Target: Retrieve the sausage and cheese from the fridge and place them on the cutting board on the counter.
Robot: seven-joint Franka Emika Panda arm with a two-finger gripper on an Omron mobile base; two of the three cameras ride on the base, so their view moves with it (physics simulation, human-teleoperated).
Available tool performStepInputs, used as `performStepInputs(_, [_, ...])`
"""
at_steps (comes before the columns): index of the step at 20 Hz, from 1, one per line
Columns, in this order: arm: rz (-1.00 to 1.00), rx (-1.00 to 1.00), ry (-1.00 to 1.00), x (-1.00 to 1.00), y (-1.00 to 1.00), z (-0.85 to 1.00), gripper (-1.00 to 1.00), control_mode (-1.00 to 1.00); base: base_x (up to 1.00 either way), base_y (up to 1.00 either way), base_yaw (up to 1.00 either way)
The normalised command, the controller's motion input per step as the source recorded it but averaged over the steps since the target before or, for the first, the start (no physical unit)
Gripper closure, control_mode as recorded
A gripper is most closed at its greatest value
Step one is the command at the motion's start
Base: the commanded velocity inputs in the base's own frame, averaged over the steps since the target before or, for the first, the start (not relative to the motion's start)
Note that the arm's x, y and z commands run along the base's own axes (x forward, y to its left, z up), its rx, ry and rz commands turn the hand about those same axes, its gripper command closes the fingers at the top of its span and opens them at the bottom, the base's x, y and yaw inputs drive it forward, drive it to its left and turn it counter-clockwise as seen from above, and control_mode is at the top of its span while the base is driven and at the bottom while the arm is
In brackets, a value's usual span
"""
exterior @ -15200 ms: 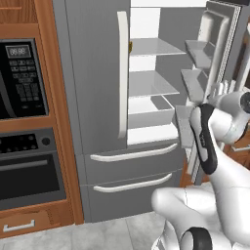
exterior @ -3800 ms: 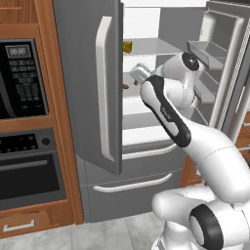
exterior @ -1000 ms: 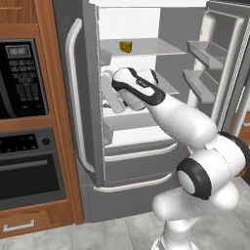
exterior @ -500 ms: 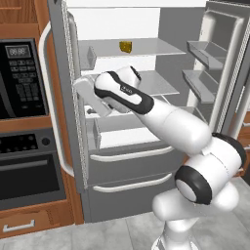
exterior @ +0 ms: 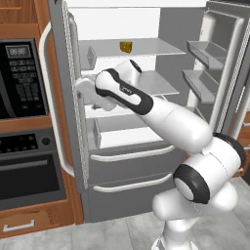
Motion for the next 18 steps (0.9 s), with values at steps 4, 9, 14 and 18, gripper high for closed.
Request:
performStepInputs(4, [0.00, -0.11, -0.08, -0.21, -0.54, 0.00, -1.00, -1.00, 0.00, 0.00, 0.00])
performStepInputs(9, [0.05, -0.12, -0.09, -0.25, -0.58, 0.00, -1.00, -1.00, 0.00, 0.00, 0.00])
performStepInputs(14, [0.06, -0.02, -0.14, -0.37, -0.74, 0.00, -1.00, -1.00, 0.00, 0.00, 0.00])
performStepInputs(18, [0.15, -0.16, -0.16, -0.23, -0.70, -0.01, -1.00, -1.00, 0.00, 0.00, 0.00])
